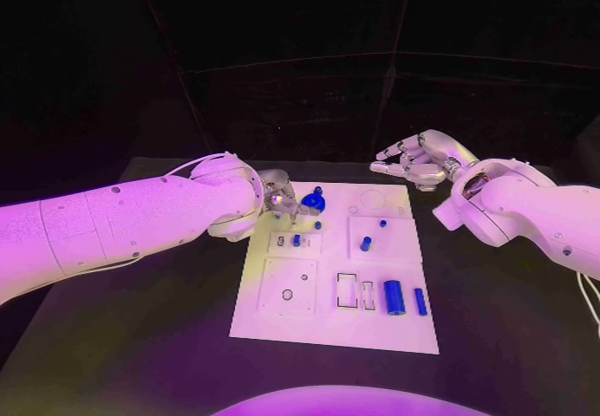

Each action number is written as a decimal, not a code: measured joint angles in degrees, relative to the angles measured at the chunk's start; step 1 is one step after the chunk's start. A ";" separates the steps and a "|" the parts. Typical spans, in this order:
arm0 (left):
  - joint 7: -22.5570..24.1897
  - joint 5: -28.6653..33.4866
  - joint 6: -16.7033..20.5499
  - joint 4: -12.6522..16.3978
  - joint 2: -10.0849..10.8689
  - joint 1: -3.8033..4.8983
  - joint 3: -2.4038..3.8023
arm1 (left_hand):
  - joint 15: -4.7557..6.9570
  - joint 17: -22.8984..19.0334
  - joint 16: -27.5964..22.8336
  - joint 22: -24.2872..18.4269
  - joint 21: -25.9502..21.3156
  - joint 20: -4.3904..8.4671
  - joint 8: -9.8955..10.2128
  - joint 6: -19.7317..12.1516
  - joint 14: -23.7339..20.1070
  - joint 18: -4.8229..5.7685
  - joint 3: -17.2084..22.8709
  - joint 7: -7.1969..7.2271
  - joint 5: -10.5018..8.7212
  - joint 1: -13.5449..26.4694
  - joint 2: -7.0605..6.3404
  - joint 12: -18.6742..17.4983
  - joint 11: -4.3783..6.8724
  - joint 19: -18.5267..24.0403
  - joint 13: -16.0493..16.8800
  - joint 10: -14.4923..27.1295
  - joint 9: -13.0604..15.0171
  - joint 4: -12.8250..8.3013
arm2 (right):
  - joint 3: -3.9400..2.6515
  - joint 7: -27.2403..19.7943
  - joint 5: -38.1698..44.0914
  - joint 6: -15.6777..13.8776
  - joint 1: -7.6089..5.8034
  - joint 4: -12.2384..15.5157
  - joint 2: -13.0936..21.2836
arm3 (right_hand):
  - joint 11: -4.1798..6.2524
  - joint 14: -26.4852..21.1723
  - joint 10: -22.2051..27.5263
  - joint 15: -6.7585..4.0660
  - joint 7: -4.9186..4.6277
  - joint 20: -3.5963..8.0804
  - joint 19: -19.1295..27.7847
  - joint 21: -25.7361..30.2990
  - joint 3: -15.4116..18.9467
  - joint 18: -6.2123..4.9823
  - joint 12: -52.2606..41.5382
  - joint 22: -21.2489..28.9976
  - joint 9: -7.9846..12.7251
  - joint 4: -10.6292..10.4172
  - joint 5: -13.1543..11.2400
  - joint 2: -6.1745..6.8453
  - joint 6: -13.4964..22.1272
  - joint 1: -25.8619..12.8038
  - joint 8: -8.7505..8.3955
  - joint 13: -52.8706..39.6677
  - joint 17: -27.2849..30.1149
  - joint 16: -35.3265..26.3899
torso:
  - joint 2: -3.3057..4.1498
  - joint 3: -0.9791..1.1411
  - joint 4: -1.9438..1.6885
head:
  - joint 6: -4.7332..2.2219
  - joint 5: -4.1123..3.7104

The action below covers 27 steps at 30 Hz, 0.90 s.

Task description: Assemble the parts on the task board

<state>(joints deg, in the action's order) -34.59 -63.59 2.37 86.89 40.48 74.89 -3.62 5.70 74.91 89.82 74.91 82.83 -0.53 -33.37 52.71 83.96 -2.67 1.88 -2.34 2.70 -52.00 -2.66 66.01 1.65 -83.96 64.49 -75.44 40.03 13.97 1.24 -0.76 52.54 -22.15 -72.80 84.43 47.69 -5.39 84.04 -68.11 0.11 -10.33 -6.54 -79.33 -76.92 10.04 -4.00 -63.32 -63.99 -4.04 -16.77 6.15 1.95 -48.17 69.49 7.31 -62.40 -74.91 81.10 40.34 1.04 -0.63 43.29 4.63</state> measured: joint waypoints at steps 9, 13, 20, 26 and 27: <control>-0.11 2.63 -1.57 -3.34 1.00 3.21 1.04 | -1.23 0.00 0.00 0.00 -0.72 -1.04 2.52 -1.64 -0.01 0.01 -2.68 -1.12 0.00 -5.27 0.99 -1.45 -0.73 -0.02 -1.45 1.13 -2.15 0.07 | 0.02 -0.05 -0.07 0.01 0.01 -0.37 -0.29 | 0.08 0.00 0.06 0.00 0.00 0.20 0.19 0.01 0.00 0.00 0.10 0.37 0.00 0.00 0.00 0.00 0.00 0.00 0.00 0.29 0.00 -0.07 | -0.04 0.08 -0.10 | -0.13 0.09; -0.16 3.17 -4.90 -7.26 0.03 4.01 1.06 | -1.22 0.00 0.00 0.00 -0.72 -1.15 2.95 -1.59 -0.01 0.01 -2.99 -1.17 0.00 -6.33 1.55 -1.45 -1.05 -0.13 -1.95 1.45 -2.64 -0.24 | 0.02 -0.06 -0.09 0.02 0.01 -0.37 -0.33 | 0.08 0.00 0.06 0.00 0.00 0.20 0.19 0.01 -0.25 0.00 0.10 0.37 0.00 -0.11 0.00 0.00 0.00 0.00 0.19 0.28 0.00 -0.07 | -0.04 0.11 -0.11 | -0.29 0.37; -0.16 3.63 -10.05 -13.88 -3.41 4.44 0.94 | -1.44 0.00 0.00 0.00 -0.72 -1.40 3.64 -1.41 0.18 0.01 -3.56 -1.35 0.00 -8.16 2.30 -1.72 -1.14 -0.04 -2.20 1.54 -3.51 -0.62 | 0.01 0.00 -0.10 0.04 0.01 -0.36 -0.51 | 0.08 0.00 0.05 0.00 0.00 0.20 0.19 0.23 -0.45 0.01 0.09 0.44 0.00 0.09 0.53 0.00 0.00 0.01 0.29 0.30 0.00 -0.07 | 0.01 0.10 0.01 | -0.49 0.57; -0.07 3.52 -12.74 -18.72 -6.02 4.46 -0.25 | -1.63 0.00 0.00 0.00 -0.72 -1.40 4.07 -1.41 -0.01 0.00 -3.93 -1.35 0.00 -8.80 2.94 -1.72 -1.34 -0.04 -2.39 1.74 -4.04 -0.86 | 0.01 0.05 -0.11 0.04 0.01 -0.30 -0.39 | 0.28 0.00 0.26 0.00 0.19 0.20 0.19 0.23 -0.51 0.00 0.10 0.52 0.00 0.15 4.30 -1.07 0.19 1.08 0.66 0.49 0.00 -0.30 | 0.04 0.05 0.02 | -0.59 0.48; -0.06 3.49 -13.05 -19.40 -6.37 4.41 -0.42 | -1.63 0.00 0.00 0.00 -0.72 -1.40 4.08 -1.41 -0.01 0.01 -3.93 -1.35 0.00 -9.14 2.95 -1.72 -1.34 -0.04 -2.39 1.74 -4.10 -0.86 | 0.01 0.05 -0.11 0.04 0.01 -0.30 -0.37 | 0.28 0.00 0.26 0.00 0.19 0.20 0.19 0.23 -0.51 0.00 0.10 0.52 0.00 0.15 4.43 -1.07 0.19 1.08 0.66 0.53 0.00 -0.30 | 0.04 0.05 0.02 | -0.59 0.48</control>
<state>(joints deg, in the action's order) -34.65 -60.10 -10.68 67.49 34.11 79.29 -4.04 4.06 74.91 89.82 74.91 82.11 -1.93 -29.29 51.30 83.95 -2.66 -2.05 -3.68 2.69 -61.14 0.29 64.30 0.30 -84.00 62.10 -73.70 35.93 13.12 1.26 -0.71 52.43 -22.11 -72.79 84.14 47.33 -5.11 84.04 -67.85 0.11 -10.14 -6.34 -79.14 -76.70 9.52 -3.99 -63.23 -63.48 -4.04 -16.62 10.58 0.87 -47.98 70.57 7.97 -61.86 -74.90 80.80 40.38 1.09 -0.62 42.70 5.11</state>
